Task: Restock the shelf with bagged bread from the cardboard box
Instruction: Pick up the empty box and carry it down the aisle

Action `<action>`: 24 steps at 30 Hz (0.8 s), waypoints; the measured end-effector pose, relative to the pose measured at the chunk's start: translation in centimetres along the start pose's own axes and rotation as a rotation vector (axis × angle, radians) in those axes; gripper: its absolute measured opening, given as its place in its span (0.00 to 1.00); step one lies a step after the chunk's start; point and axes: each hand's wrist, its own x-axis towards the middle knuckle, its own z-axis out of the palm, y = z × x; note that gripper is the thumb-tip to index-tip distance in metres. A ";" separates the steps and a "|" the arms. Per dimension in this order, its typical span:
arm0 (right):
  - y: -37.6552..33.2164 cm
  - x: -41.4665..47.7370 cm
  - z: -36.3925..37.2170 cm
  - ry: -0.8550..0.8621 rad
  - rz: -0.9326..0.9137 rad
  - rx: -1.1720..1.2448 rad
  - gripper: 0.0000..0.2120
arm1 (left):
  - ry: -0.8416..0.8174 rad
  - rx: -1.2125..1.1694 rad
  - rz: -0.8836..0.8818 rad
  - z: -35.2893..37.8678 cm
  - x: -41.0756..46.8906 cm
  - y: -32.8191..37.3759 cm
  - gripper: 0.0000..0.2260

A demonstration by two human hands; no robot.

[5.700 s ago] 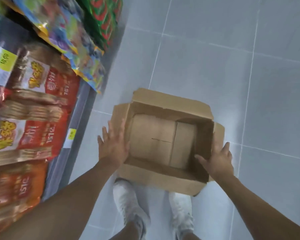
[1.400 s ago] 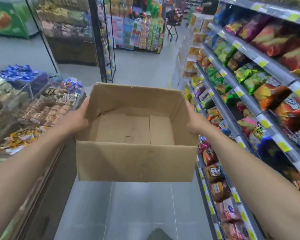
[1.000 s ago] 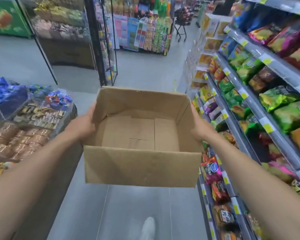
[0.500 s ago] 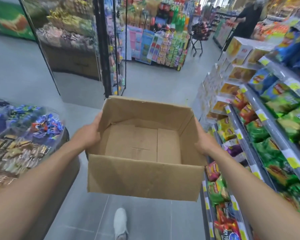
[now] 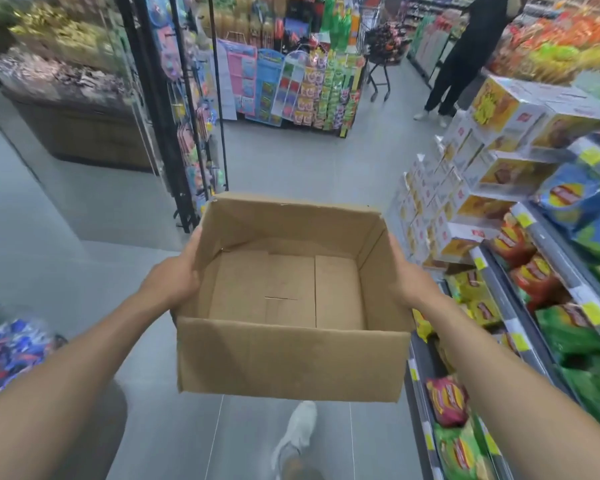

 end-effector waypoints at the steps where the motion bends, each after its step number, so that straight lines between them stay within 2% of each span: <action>1: 0.1 2.5 -0.4 -0.003 0.007 0.008 0.52 | -0.003 -0.010 0.003 -0.1 2.2 0.4 0.44; 9: 0.5 21.3 -5.5 0.025 -0.050 0.070 0.51 | 0.020 -0.027 -0.017 -1.2 20.1 4.3 0.43; 14: -0.9 31.7 -7.4 0.030 -0.052 0.021 0.52 | 0.029 -0.035 -0.031 -2.3 29.5 5.2 0.44; 20: -3.1 43.9 -7.6 -0.020 -0.036 0.021 0.53 | 0.007 -0.008 -0.042 -2.6 41.8 4.5 0.44; 24: -4.5 52.0 -6.8 0.005 -0.006 0.073 0.55 | -0.030 0.037 -0.016 -3.7 51.2 3.8 0.43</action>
